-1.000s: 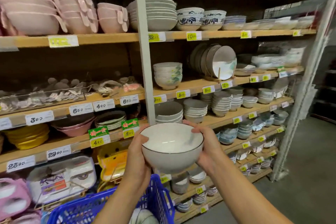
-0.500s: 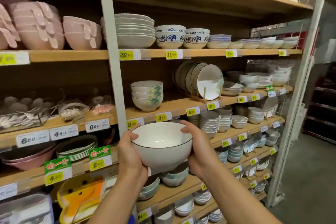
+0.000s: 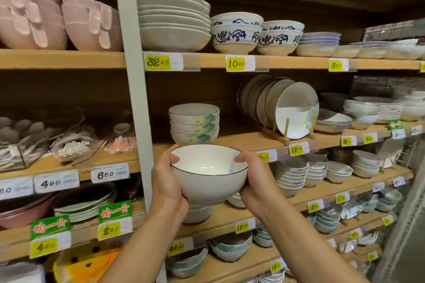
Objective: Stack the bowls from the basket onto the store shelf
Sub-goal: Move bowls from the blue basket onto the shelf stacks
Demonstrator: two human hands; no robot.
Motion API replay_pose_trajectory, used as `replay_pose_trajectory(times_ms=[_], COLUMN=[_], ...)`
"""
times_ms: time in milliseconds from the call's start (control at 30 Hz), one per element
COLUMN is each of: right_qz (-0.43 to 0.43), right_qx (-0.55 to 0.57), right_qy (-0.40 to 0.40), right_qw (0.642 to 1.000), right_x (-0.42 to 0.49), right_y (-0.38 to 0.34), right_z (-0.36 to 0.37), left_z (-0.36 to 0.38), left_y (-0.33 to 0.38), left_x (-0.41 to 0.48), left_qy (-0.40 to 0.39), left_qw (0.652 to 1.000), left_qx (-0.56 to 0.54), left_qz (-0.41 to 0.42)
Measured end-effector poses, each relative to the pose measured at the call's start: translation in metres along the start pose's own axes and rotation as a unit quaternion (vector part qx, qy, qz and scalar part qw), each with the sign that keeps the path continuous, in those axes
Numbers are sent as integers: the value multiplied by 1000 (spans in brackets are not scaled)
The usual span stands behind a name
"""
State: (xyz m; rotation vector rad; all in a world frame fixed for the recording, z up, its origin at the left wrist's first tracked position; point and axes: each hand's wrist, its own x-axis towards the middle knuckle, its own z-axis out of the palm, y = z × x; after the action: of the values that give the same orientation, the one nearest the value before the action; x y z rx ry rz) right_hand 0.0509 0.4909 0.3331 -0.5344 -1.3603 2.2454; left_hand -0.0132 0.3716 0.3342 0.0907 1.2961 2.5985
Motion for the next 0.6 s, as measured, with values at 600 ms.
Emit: replay_pose_trajectory(times_ms=[600], right_qz=[51], right_qx=[-42], right_qy=[-225], right_qw=[972], right_x=[103], right_y=[-19], right_z=[-34], left_z=[45], left_y=[-28], left_x=[30], left_qy=[110], left_qw=[989], left_qx=[-16], left_qz=[98])
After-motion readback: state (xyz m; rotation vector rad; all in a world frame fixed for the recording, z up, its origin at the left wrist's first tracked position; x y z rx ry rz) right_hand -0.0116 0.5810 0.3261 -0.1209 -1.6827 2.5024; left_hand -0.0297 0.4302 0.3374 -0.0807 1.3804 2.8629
